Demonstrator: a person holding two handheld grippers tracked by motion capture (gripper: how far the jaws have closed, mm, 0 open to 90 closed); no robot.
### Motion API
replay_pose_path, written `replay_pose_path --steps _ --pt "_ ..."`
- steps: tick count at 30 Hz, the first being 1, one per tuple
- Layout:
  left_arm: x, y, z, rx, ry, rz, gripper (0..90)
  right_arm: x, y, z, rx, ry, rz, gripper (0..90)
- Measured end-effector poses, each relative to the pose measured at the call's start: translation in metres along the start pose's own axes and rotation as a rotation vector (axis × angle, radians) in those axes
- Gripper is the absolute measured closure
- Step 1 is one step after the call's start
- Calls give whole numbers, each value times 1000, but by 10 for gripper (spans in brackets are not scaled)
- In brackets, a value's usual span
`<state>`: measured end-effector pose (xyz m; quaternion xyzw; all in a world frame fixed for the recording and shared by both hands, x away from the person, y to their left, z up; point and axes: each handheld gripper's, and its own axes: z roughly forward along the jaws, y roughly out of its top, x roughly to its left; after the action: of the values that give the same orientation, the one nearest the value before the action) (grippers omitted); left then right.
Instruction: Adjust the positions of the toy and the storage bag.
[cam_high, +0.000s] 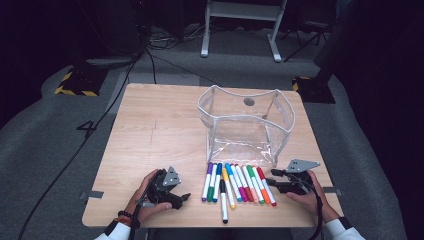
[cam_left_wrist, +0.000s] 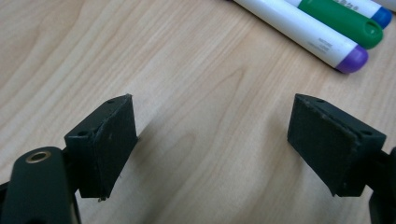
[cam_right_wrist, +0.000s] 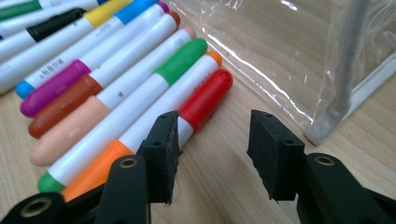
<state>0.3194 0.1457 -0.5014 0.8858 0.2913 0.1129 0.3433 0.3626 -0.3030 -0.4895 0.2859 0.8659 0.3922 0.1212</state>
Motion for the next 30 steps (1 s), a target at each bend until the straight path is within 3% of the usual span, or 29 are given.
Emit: replay_pose_path --steps 1,4,5,22,26,30 --pt "1 -3 -1 -3 1 -22 157 0 -1 2 16 -5 -5 528" --pt "1 -5 -2 -20 -1 -24 158 -1 -2 3 17 -9 -1 521" --pt "1 -6 -2 -21 1 -25 158 -3 -1 1 -1 3 21 509" --pt "1 -6 -1 -22 2 -26 155 2 6 4 -21 10 7 508" --pt "1 -6 -1 -22 2 -25 155 0 9 5 -7 -27 6 513" --pt "1 -6 -1 -22 2 -26 155 1 11 4 -31 -7 15 502"
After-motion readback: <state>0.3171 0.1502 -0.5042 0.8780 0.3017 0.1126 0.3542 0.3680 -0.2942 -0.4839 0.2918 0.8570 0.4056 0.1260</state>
